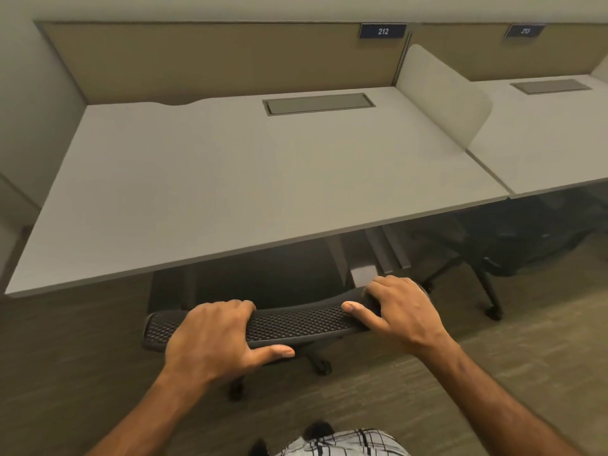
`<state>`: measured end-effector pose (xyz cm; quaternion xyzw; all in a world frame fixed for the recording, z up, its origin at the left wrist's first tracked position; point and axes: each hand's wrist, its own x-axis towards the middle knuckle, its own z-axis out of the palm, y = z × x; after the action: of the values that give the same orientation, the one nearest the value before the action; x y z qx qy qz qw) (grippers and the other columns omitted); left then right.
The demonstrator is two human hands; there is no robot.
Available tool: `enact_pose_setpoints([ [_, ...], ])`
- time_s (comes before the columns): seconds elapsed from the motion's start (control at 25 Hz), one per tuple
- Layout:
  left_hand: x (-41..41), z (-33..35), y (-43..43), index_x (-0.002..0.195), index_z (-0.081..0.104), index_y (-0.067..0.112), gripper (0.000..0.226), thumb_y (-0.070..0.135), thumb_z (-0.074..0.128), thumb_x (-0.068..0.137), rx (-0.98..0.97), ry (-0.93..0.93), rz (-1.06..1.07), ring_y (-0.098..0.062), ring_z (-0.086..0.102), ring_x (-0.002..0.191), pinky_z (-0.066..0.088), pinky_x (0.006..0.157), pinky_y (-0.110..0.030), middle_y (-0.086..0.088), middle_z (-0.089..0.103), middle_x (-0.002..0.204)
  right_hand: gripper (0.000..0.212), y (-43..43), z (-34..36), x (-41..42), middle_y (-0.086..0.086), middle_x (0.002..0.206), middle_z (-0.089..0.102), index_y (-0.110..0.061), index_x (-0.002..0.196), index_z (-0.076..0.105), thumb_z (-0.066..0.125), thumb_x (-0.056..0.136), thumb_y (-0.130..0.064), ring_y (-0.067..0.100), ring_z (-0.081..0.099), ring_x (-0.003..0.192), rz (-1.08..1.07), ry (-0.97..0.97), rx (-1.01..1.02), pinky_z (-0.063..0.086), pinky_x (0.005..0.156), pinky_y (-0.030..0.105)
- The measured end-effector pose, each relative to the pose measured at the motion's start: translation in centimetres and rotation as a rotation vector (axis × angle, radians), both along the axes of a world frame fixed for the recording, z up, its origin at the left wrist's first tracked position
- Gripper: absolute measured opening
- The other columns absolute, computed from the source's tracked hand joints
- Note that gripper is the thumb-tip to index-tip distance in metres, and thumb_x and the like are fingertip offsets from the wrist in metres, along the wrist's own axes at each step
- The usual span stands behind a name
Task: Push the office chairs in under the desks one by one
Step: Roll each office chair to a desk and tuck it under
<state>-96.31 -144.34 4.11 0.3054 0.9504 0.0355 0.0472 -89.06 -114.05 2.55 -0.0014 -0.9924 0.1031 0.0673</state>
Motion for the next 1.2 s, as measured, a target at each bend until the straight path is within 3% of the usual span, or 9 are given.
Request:
enact_pose_setpoints([
  [0.12,-0.8,-0.1,0.9,0.101,0.064,0.029,0.104,0.108,0.012,0.058,0.032,0.009,-0.009,-0.01,0.061,0.079,0.052,0.075,-0.032,0.013,0.064,0.087,0.065,0.8,-0.1,-0.6,-0.014,0.067,0.048,-0.03,0.069,0.05,0.022,0.09,-0.085,0.008,0.047,0.064,-0.037,0.059,0.026,0.034,0.071,0.029],
  [0.36,-4.3,0.1,4.3,0.11,0.062,0.037,0.105,0.109,0.011,0.053,0.031,-0.009,0.062,-0.007,0.061,0.084,0.051,0.077,-0.03,0.016,0.063,0.09,0.076,4.2,0.1,-4.9,-0.011,0.062,0.053,-0.026,0.065,0.058,0.017,0.089,-0.086,0.008,0.051,0.06,-0.064,0.088,0.072,0.045,0.06,0.03],
  [0.64,-7.2,-0.6,11.6,0.107,0.064,0.037,0.102,0.11,0.019,0.051,0.085,0.019,0.207,-0.012,0.065,0.091,0.051,0.075,-0.034,0.016,0.068,0.095,0.068,11.4,0.4,-11.0,-0.009,0.072,0.06,-0.024,0.073,0.062,0.026,0.09,-0.079,0.012,0.055,0.069,0.047,0.056,0.086,0.043,0.061,0.031],
  [0.84,-10.0,-1.0,14.6,0.109,0.065,0.037,0.101,0.109,0.025,0.051,0.097,0.016,0.253,-0.014,0.064,0.092,0.052,0.076,-0.035,0.016,0.069,0.099,0.067,14.6,-0.1,-14.2,-0.006,0.074,0.059,-0.02,0.08,0.064,0.027,0.091,-0.075,0.013,0.054,0.07,0.087,0.028,0.051,0.051,0.066,0.035],
  [1.04,-10.1,-1.6,15.1,0.117,0.065,0.036,0.102,0.107,0.026,0.055,0.117,0.049,0.275,-0.014,0.065,0.097,0.047,0.077,-0.034,0.015,0.07,0.107,0.062,15.4,-1.2,-14.9,-0.008,0.071,0.059,-0.02,0.079,0.066,0.032,0.09,-0.07,0.014,0.053,0.066,0.083,0.102,0.021,0.043,0.058,0.031],
  [1.2,-10.2,-1.3,15.0,0.12,0.065,0.037,0.105,0.108,0.023,0.055,0.127,0.011,0.28,-0.015,0.066,0.1,0.05,0.081,-0.036,0.016,0.07,0.111,0.059,15.2,-1.3,-14.9,-0.008,0.075,0.064,-0.022,0.082,0.07,0.035,0.092,-0.068,0.011,0.058,0.069,0.058,0.099,-0.006,0.053,0.061,0.032],
])
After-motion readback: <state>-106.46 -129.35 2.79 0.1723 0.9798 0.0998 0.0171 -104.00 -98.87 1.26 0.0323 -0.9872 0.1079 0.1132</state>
